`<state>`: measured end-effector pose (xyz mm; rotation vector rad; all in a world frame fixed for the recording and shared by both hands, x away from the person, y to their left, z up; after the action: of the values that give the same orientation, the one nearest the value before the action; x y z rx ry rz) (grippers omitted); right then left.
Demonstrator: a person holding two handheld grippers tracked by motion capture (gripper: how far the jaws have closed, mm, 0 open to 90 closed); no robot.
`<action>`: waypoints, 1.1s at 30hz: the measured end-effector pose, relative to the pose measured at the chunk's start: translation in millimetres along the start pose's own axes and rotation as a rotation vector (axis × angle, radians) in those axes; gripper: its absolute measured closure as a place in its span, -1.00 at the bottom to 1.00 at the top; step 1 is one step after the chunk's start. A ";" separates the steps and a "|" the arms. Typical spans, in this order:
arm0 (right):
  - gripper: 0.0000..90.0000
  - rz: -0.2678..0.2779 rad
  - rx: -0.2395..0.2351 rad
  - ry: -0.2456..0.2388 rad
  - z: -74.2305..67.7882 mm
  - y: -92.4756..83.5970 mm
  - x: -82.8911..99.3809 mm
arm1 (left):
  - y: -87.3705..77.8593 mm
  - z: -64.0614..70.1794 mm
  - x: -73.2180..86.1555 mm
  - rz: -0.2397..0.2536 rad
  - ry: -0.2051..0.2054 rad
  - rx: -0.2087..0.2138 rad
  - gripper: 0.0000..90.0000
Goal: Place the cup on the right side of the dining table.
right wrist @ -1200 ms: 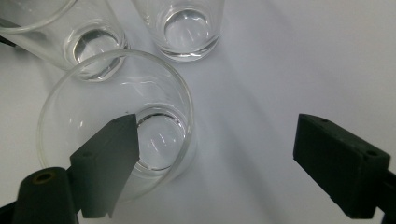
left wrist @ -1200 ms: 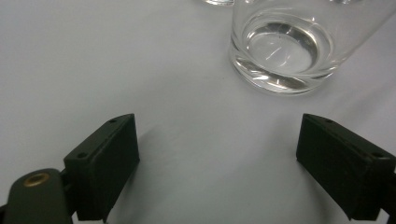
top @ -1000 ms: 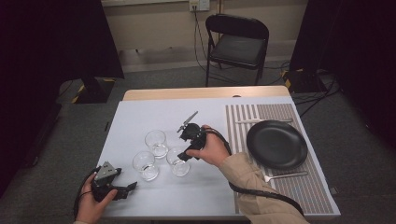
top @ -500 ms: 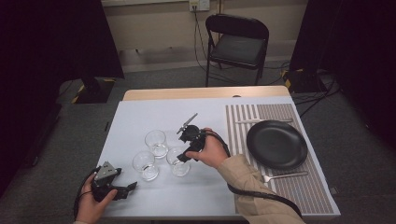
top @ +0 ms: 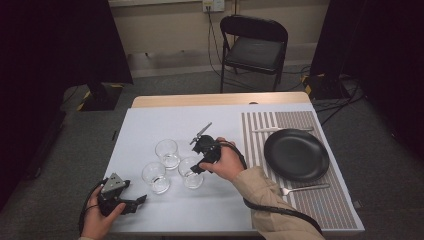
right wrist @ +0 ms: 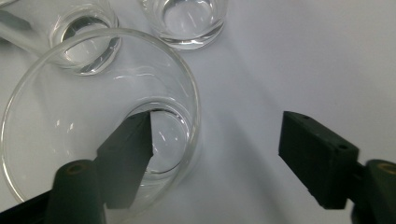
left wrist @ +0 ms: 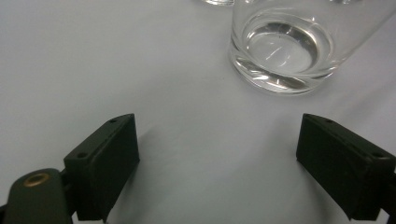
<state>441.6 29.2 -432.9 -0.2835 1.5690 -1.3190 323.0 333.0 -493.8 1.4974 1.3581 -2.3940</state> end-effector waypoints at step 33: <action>0.28 -0.054 -0.061 0.006 -7.6 0.4 5.6 | -0.1 0.1 0.1 -0.001 0.001 0.000 -0.73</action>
<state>433.2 29.9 -437.2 -0.3621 1.6184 -1.3158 322.9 333.0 -493.8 1.4991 1.3592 -2.3936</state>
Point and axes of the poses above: each handheld gripper's, and its own axes: y roughly forward along the jaws, x roughly out of its underside, z roughly to its right, the point moved 2 cm from there along y, roughly forward along the jaws, and after that the axes turned 14 degrees about x, right-handed, at the moved point
